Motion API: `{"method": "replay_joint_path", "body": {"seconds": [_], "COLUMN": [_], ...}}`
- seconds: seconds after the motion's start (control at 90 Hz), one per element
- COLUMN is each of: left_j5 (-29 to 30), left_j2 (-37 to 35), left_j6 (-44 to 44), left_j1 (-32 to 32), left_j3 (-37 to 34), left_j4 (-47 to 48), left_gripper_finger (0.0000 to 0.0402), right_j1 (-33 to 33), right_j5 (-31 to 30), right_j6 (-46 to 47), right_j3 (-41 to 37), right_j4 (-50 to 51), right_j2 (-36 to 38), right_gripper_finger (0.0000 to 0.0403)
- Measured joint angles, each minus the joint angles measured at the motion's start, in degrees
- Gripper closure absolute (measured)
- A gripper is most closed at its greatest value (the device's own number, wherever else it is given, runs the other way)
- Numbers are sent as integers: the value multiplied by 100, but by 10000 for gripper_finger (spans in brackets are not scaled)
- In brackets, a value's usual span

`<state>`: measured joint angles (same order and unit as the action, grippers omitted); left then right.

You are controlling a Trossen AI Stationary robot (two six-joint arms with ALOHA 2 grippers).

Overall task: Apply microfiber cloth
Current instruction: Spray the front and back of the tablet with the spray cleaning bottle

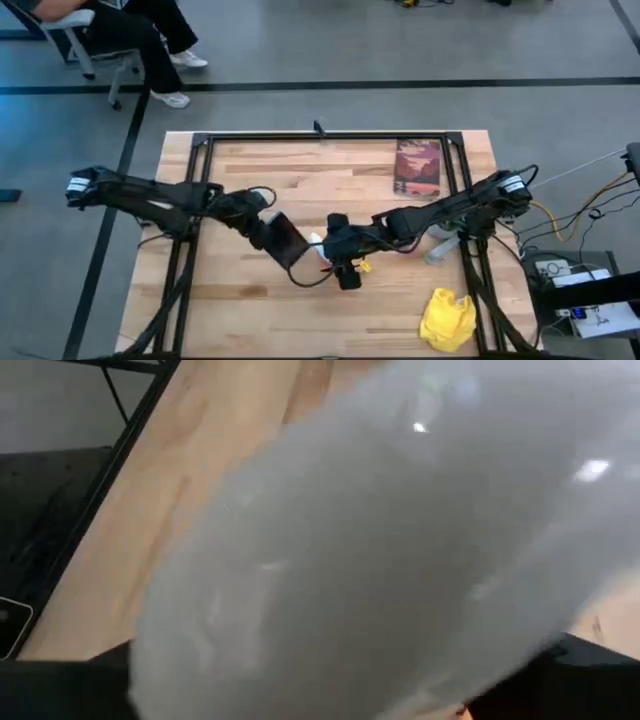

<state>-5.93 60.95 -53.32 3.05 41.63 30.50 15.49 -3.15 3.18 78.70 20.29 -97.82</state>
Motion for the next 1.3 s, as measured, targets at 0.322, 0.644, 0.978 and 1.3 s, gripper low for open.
{"method": "replay_joint_path", "body": {"seconds": [0.322, 0.644, 0.978, 1.3], "left_j5": [-117, -77, 286, 429], "left_j2": [10, 22, 38, 46], "left_j6": [585, 1362, 1774, 1569], "left_j1": [-519, -1174, -1598, -1589], "left_j3": [0, -9, -17, -17], "left_j4": [-123, -308, -539, -557], "left_gripper_finger": [390, 390, 390, 390], "right_j1": [-41, -152, -643, -520], "right_j5": [12, 9, 57, 56], "right_j6": [-115, -600, -600, -335], "right_j3": [82, 82, 119, 435], "right_j4": [170, 384, 1211, 2730], "right_j2": [128, 225, 224, 216], "right_gripper_finger": [65, 58, 59, 59]}}
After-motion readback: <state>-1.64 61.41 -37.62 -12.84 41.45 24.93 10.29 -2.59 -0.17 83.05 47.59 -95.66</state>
